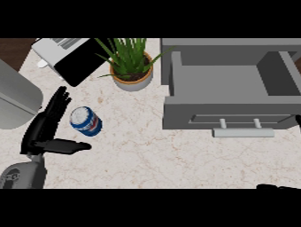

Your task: Pick up the can, place it into the drawer and close the drawer

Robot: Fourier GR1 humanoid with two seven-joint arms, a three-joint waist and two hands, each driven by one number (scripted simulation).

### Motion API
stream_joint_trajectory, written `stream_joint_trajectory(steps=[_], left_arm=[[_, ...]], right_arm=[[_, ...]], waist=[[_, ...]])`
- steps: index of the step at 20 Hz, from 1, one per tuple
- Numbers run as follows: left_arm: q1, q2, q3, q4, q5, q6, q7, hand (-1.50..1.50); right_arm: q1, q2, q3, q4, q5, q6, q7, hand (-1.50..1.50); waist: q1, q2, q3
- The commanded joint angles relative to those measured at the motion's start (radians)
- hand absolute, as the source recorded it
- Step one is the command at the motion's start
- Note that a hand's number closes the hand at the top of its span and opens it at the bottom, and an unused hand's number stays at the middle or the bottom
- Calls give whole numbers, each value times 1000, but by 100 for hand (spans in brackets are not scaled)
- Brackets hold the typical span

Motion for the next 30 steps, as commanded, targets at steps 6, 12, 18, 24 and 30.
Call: stream_joint_trajectory(steps=[6,12,18,24,30], left_arm=[[8,25,11,79,-13,-23,-70,-150],[-61,40,31,258,-25,-29,-168,-150],[-98,69,68,437,-20,-48,-257,-150],[-154,45,56,553,-45,-1,-318,-150],[-225,87,77,717,-55,-14,-414,-150]], right_arm=[[3,4,-48,68,-16,36,-59,-150],[34,-5,-48,-83,-43,48,49,-150],[-12,56,45,-57,73,-17,26,-150],[78,61,46,-71,40,15,-27,-150],[12,16,-42,-40,-7,44,2,-150]], waist=[[1,-1,0],[-2,0,0],[-2,0,0],[-4,0,0],[-6,1,0]])
